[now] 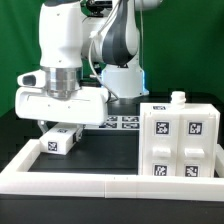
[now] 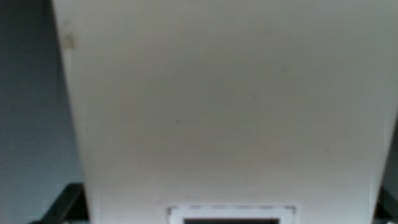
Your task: Assemble cabinet
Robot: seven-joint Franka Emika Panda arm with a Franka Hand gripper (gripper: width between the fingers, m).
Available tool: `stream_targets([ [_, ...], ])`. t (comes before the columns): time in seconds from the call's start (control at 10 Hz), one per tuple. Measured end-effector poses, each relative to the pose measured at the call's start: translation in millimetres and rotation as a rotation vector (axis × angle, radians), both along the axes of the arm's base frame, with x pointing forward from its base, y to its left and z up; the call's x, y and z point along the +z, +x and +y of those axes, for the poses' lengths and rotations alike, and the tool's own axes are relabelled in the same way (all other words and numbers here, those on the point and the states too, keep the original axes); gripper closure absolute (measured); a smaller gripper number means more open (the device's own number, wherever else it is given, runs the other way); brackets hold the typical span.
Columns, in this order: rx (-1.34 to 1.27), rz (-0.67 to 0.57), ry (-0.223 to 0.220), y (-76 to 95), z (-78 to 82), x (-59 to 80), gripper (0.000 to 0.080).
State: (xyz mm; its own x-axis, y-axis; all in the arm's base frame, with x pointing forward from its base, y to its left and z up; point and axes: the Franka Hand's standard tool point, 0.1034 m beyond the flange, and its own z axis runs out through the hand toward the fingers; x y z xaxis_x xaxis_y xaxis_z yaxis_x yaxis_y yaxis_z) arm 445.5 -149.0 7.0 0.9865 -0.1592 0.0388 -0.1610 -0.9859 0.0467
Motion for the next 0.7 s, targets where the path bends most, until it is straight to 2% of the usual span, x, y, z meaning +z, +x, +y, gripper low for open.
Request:
stream_targets([
  [0.1, 0.004, -0.004, 0.0, 2.3, 7.5, 2.6, 0.0259],
  [0.2, -0.014, -0.016, 0.007, 7.5, 25.6, 13.5, 0.0259],
  [0.3, -0.021, -0.02, 0.027, 13.3, 51.2, 32.9, 0.0259],
  [0.4, -0.015, -0.032, 0.043, 19.6, 70.3, 51.1, 0.0259],
  [0.6, -0.046, -0.026, 0.075, 29.4, 97.5, 76.9, 0.0259],
  [0.7, -0.077, -0.025, 0.1, 41.2, 119.4, 102.0, 0.0258],
])
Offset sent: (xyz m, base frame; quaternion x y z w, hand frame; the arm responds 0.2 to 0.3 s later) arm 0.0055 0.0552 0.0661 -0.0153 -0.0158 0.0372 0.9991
